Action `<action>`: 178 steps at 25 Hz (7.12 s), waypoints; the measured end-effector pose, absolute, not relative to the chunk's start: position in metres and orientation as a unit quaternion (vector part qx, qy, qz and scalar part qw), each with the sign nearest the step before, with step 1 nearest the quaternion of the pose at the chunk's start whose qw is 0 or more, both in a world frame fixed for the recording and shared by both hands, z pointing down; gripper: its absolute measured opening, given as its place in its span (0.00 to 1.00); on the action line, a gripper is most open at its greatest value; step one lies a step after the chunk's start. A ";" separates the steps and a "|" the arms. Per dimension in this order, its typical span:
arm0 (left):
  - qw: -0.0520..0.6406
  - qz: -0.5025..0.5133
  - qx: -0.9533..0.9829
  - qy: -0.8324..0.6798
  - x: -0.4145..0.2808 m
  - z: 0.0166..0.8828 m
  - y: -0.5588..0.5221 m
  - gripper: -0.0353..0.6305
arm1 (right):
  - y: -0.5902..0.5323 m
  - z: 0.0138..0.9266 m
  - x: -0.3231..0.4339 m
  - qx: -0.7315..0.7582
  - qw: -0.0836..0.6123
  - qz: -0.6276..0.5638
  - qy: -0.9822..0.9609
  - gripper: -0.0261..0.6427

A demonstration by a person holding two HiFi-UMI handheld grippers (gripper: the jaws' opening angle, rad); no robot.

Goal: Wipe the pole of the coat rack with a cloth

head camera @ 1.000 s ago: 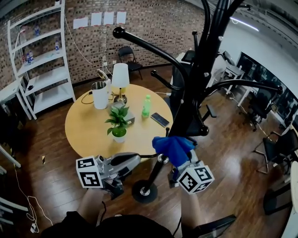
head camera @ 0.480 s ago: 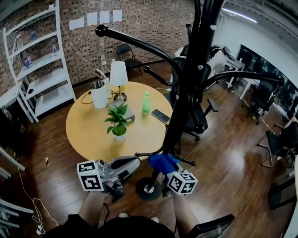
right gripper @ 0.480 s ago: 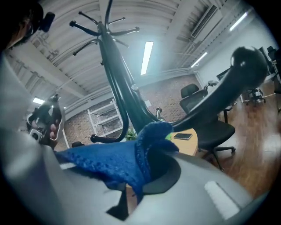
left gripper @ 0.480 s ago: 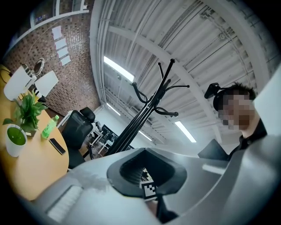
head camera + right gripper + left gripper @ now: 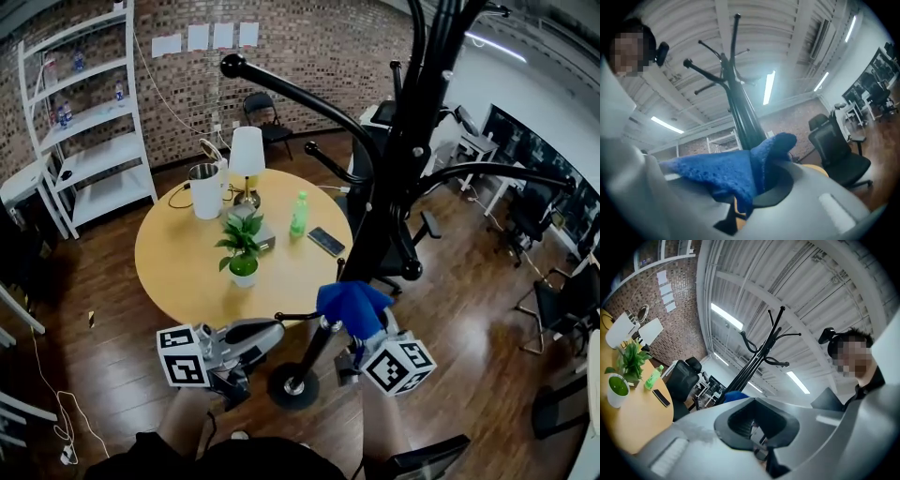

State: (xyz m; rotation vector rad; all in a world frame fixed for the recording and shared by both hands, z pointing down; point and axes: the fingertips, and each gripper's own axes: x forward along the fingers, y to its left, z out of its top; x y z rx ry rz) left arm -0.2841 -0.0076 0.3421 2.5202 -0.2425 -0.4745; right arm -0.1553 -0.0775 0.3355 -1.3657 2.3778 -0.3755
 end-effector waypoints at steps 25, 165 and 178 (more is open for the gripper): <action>0.275 -0.173 0.941 -0.094 -0.285 0.337 -0.019 0.06 | -0.081 0.373 -0.155 -0.512 0.131 -0.098 0.844 0.08; 0.350 -0.144 0.921 -0.098 -0.293 0.493 0.021 0.06 | -0.060 0.517 -0.167 -0.537 0.056 -0.099 0.836 0.08; 0.239 -0.154 0.953 -0.103 -0.274 0.723 -0.004 0.06 | -0.060 0.782 -0.157 -0.523 0.093 -0.051 0.845 0.08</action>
